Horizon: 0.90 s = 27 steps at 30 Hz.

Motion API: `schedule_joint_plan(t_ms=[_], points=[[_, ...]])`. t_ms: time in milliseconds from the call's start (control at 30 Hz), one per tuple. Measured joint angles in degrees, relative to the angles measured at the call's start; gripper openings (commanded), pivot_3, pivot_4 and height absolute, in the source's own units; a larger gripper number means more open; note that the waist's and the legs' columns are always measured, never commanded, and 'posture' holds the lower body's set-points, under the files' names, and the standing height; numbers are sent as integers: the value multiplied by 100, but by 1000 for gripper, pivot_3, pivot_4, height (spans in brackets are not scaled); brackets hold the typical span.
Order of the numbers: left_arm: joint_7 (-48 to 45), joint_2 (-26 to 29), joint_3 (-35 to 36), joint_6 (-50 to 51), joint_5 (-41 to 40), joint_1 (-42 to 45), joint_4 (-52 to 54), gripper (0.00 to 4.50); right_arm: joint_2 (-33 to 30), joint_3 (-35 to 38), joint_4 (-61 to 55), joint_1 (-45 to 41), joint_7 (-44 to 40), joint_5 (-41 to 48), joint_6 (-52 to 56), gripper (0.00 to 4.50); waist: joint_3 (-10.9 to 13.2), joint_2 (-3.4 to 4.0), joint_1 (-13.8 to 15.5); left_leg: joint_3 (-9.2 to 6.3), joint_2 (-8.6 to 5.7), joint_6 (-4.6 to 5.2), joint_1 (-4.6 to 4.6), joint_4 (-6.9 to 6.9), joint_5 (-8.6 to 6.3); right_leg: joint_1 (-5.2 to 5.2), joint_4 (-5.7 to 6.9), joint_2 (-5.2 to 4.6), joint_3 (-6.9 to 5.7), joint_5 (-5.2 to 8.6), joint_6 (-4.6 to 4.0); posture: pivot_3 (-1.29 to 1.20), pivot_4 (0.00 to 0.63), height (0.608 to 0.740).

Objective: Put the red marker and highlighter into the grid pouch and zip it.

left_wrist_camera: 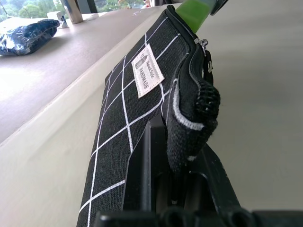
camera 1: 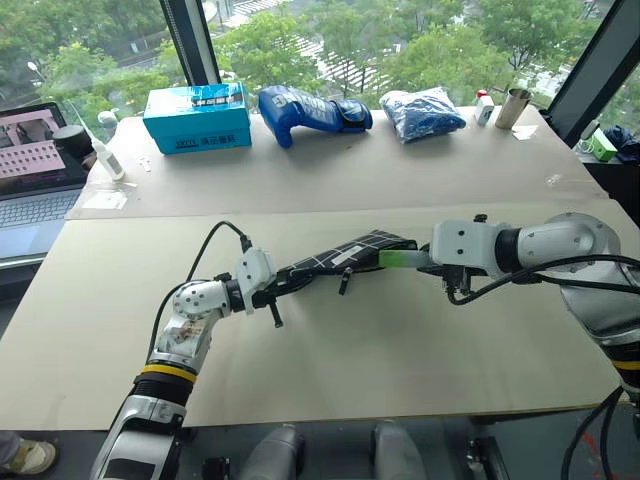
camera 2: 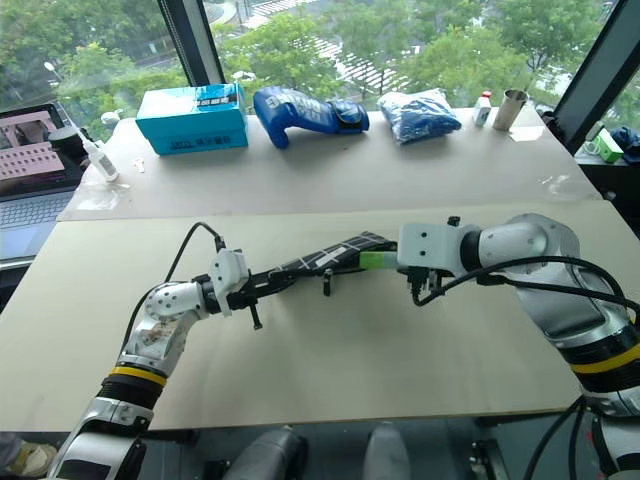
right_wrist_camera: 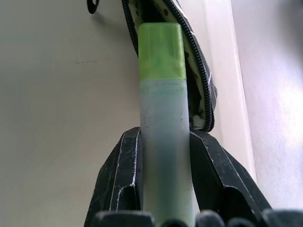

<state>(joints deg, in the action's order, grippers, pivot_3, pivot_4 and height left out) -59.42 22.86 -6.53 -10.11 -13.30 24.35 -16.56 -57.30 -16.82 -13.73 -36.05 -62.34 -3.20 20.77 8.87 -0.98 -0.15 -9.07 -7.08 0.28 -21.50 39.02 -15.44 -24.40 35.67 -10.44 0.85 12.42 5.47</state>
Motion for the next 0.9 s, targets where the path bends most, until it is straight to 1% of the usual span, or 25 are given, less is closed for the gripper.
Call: schedule_joint_plan(t_ms=[133, 233, 400, 633, 667, 733, 767, 833, 900], points=[[-5, 5, 1, -3, 4, 1, -3, 0, 262, -292, 229, -197, -15, -351, -230, 1010, 0, 0, -17, -1, 0, -3, 0, -1, 1, -4, 3, 1, 0, 0, 0, 0, 150, 740], [-9, 11, 2, -3, 8, 2, -6, 0, 576, -572, 358, -400, -20, -669, -441, 1010, 0, 0, -51, -2, -1, -8, -3, -1, 5, -8, 4, 1, 1, 0, 0, 0, 150, 740], [-20, 15, -6, -3, 36, 9, -21, 0, 951, -1033, 526, -740, -20, -1293, -1232, 1010, 0, 0, -60, -4, -4, -10, -4, -1, 5, -11, 7, 1, 1, 0, 0, 0, 150, 740], [-37, 19, 6, -3, 48, 49, -58, 0, 1650, -1296, 1263, -1002, 511, -2040, -2429, 1010, 0, 0, -65, -7, -4, -16, -5, -1, 9, -17, 11, 3, 1, -1, -1, 0, 150, 740], [-45, 24, 8, -3, 48, 49, -60, 0, 1747, -1299, 1354, -1002, 583, -2074, -2585, 1510, 0, 0, -67, -7, -2, -16, -5, -1, 9, -18, 13, 4, 1, -1, -1, 0, 150, 740], [-62, 46, 17, -3, 48, 48, -65, 0, 1873, -1295, 1443, -957, 631, -2061, -2809, 2117, 0, 0, -70, -7, -3, -17, -7, -2, 10, -21, 16, 3, 2, -1, -2, 0, 150, 740], [-61, 46, 21, -3, 48, 48, -65, 0, 1914, -1295, 1443, -937, 631, -2035, -2847, 2577, 0, 0, -71, -9, -3, -17, -6, -1, 10, -21, 15, 3, 1, -1, -2, 0, 150, 740], [-59, 34, 22, -3, 50, 50, -65, 0, 2103, -1268, 1431, -767, 612, -1893, -2864, 3134, 0, 0, -71, -12, -2, -17, -5, -2, 10, -21, 16, 4, 1, -1, -2, 0, 150, 740], [-69, 24, 14, -4, 60, 49, -63, 0, 2106, -1118, 1430, -636, 604, -1717, -2733, 3879, 0, 0, -67, -18, -6, -18, -13, 1, 10, -22, 17, 3, 2, -2, -4, 0, 150, 740]])
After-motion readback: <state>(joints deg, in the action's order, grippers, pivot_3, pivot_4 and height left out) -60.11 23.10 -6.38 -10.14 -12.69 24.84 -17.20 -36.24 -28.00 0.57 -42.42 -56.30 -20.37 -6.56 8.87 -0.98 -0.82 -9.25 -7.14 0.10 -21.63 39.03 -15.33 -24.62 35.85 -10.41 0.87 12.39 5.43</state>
